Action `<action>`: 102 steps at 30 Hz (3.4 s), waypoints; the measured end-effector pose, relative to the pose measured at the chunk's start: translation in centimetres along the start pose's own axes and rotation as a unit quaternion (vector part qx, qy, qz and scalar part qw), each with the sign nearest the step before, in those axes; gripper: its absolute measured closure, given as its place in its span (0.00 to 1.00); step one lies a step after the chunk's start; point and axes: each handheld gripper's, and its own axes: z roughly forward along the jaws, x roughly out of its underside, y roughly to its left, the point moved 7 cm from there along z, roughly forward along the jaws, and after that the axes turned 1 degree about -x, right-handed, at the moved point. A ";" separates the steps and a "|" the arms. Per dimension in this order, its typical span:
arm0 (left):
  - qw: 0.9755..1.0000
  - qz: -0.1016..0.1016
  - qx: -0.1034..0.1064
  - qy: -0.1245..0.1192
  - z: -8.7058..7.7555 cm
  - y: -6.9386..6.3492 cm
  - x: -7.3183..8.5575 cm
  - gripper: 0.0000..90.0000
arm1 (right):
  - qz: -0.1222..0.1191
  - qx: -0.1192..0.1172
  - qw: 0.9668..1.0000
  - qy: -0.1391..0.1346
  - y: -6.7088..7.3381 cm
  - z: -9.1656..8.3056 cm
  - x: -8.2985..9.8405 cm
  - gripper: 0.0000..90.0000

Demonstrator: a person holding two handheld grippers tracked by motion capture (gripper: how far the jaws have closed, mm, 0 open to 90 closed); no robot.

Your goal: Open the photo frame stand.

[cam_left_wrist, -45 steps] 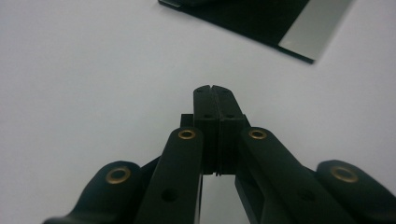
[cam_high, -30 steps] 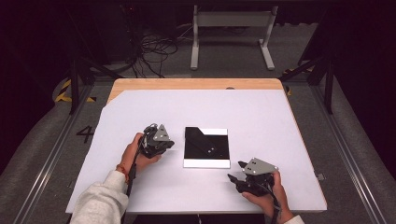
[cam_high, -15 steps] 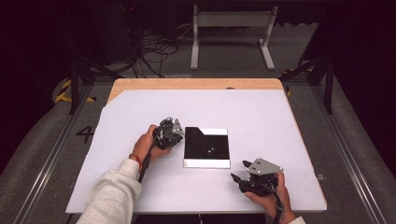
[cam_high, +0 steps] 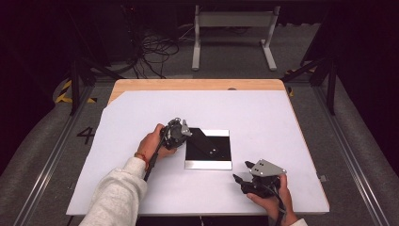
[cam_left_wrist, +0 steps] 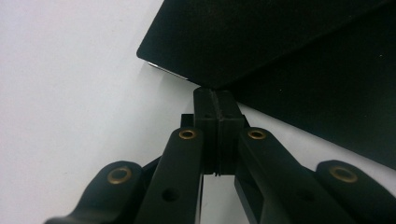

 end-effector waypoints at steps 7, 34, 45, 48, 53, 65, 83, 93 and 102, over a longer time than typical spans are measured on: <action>1.000 -0.016 0.003 -0.008 0.1 0.3 0.1 1.00 | -0.001 -0.003 1.000 0.005 0.2 0.2 0.2 0.40; 0.999 -0.018 0.002 -0.027 0.3 0.7 0.2 1.00 | 0.004 -0.007 1.000 0.010 0.0 0.2 0.5 0.40; 1.000 0.007 0.004 0.008 0.1 0.4 0.0 1.00 | 0.002 -0.009 1.000 0.020 0.1 0.5 0.6 0.40; 0.999 0.022 -0.004 0.025 0.1 0.3 -0.2 1.00 | -0.002 -0.011 1.000 0.021 0.3 0.5 0.6 0.39; 1.000 -0.005 0.004 -0.002 0.3 0.5 -0.2 1.00 | -0.004 -0.013 1.000 0.021 0.3 0.5 0.5 0.39; 0.993 -0.062 0.012 -0.096 0.7 1.0 -0.5 0.98 | -0.002 -0.012 1.000 0.019 0.1 0.5 0.6 0.39; 0.984 -0.031 0.034 -0.170 -0.7 -0.1 -2.1 0.96 | 0.020 -0.001 1.000 0.008 -1.7 0.6 0.4 0.38; 0.984 0.007 0.036 -0.175 -1.8 -1.7 -3.1 1.00 | 0.013 -0.002 1.000 0.011 -1.5 0.5 0.4 0.38; 0.986 0.018 0.042 -0.163 -2.0 -3.0 -3.5 0.98 | 0.029 -0.003 1.000 0.005 -2.1 0.0 0.4 0.38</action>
